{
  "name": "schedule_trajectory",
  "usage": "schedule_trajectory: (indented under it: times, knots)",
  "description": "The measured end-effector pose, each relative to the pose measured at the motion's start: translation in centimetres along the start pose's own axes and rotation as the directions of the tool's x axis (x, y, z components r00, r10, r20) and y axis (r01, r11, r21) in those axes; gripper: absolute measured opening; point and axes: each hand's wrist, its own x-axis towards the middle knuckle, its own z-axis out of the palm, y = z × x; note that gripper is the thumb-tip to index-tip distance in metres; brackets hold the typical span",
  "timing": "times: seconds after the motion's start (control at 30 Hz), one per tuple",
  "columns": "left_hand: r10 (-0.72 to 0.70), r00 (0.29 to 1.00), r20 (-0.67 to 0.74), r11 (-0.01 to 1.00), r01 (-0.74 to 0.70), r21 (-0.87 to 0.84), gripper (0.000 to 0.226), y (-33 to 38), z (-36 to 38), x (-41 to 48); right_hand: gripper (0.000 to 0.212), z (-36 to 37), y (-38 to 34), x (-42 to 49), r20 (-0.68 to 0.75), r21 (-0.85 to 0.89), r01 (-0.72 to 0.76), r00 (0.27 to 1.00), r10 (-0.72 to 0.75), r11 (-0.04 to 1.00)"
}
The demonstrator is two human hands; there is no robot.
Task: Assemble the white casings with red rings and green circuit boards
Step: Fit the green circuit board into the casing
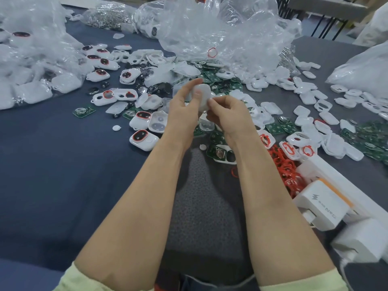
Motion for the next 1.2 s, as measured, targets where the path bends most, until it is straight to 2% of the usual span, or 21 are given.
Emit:
schedule_trajectory:
  times: [0.1, 0.2, 0.27, 0.43, 0.63, 0.7, 0.73, 0.8, 0.87, 0.97, 1.0, 1.07, 1.13, 1.2]
  knots:
    - [0.040, 0.999, 0.026, 0.989, -0.043, 0.140, 0.032, -0.4, -0.2, 0.1, 0.015, -0.5, -0.2, 0.1, -0.024, 0.103, 0.001, 1.000, 0.001, 0.995]
    - [0.085, 0.996, 0.039, 0.929, -0.093, 0.358, 0.016, -0.5, -0.6, 0.1, 0.011, -1.0, -0.2, 0.2, -0.057, 0.099, 0.016, 0.998, -0.011, 0.995]
    - [0.088, 0.994, 0.063, 0.897, -0.107, 0.429, 0.016, -0.5, -0.7, 0.2, 0.006, -1.1, -0.1, 0.3, -0.055, 0.096, 0.010, 0.998, -0.004, 0.995]
    - [0.084, 0.995, 0.052, 0.895, -0.099, 0.435, 0.018, -0.8, -0.8, 0.4, 0.005, -1.2, 0.0, 0.3, 0.016, 0.085, -0.003, 1.000, 0.002, 0.996]
    - [0.125, 0.991, 0.048, 0.893, -0.134, 0.429, 0.017, -1.1, -0.8, 0.4, 0.012, -0.9, 0.2, 0.0, 0.020, 0.217, -0.040, 0.999, 0.036, 0.975]
    - [0.122, 0.992, 0.035, 0.912, -0.126, 0.391, 0.014, -1.2, -0.8, 0.3, 0.013, -0.6, 0.3, -0.1, -0.001, 0.220, -0.007, 1.000, 0.008, 0.975]
    - [0.107, 0.994, 0.032, 0.929, -0.111, 0.352, 0.013, -1.2, -0.9, 0.3, 0.011, -0.5, 0.4, -0.1, -0.016, 0.169, 0.031, 0.999, -0.028, 0.985]
    - [0.080, 0.997, 0.023, 0.956, -0.083, 0.282, 0.010, -1.2, -1.0, 0.5, 0.006, -0.7, 0.5, -0.2, -0.044, -0.043, 0.098, 0.994, -0.100, 0.994]
    - [0.061, 0.998, 0.011, 0.970, -0.061, 0.237, 0.011, -1.2, -1.0, 0.7, 0.010, -0.9, 0.3, -0.2, -0.060, -0.131, 0.084, 0.994, -0.092, 0.988]
    - [0.028, 1.000, 0.012, 0.982, -0.030, 0.187, 0.029, -1.0, -0.7, 0.6, 0.032, -0.9, -0.2, -0.1, -0.020, 0.102, -0.042, 0.999, 0.044, 0.994]
    - [0.005, 1.000, 0.009, 0.987, -0.006, 0.163, 0.031, -0.9, -0.6, 0.5, 0.033, -0.9, -0.4, -0.1, -0.006, 0.165, -0.062, 0.998, 0.064, 0.984]
    - [-0.060, 0.998, -0.016, 0.995, 0.061, 0.081, 0.026, -0.6, -0.5, 0.6, 0.019, -1.2, -0.6, 0.0, 0.020, 0.240, -0.061, 0.998, 0.058, 0.969]
    - [-0.100, 0.995, -0.024, 0.995, 0.099, -0.025, 0.019, -0.3, -0.6, 0.6, 0.007, -1.4, -0.6, 0.0, 0.034, 0.252, -0.034, 0.999, 0.026, 0.967]
    - [-0.073, 0.997, -0.015, 0.997, 0.073, -0.037, 0.012, -0.3, -0.7, 0.7, 0.015, -1.4, -0.5, 0.0, 0.024, 0.169, 0.007, 1.000, -0.011, 0.986]
